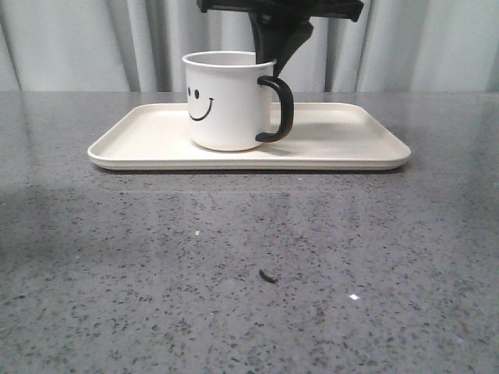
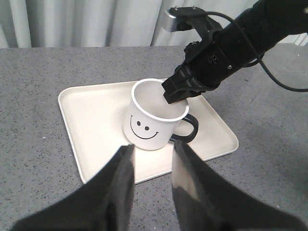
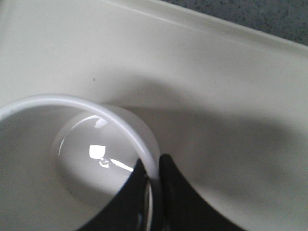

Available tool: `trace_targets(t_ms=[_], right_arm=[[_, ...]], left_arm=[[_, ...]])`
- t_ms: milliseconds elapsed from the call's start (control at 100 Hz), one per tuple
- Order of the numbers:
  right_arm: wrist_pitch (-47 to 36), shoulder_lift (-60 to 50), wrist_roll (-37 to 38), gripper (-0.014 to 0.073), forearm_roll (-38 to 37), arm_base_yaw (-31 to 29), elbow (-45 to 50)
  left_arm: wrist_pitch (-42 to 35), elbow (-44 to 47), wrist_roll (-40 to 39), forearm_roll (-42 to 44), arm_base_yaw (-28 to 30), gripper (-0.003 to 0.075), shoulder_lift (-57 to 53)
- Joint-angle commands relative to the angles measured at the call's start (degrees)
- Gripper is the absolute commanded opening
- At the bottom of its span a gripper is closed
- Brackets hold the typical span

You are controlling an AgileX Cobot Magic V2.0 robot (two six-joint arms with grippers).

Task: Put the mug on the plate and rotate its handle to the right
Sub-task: 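Rotate the mug on the tray with the right gripper, turning the handle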

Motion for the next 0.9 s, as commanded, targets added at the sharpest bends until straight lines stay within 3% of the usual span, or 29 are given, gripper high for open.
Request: trace_targets(t_ms=[0, 490, 890], right_arm=[[0.04, -3.39, -5.02, -0.0069, 0.00, -0.33, -2.93], [5.85, -3.39, -41.46, -0.0066, 7.98, -1.05, -6.56], [3.22, -3.39, -50.74, -0.0066, 11.69, -3.85, -6.56]], left_arm=[[-4.11, -1.55, 0.07, -0.34, -0.49, 0.0188, -0.38], [-4.11, -1.55, 0.07, -0.34, -0.49, 0.0188, -0.38], [-4.11, -1.55, 0.07, -0.34, -0.49, 0.0188, -0.38]])
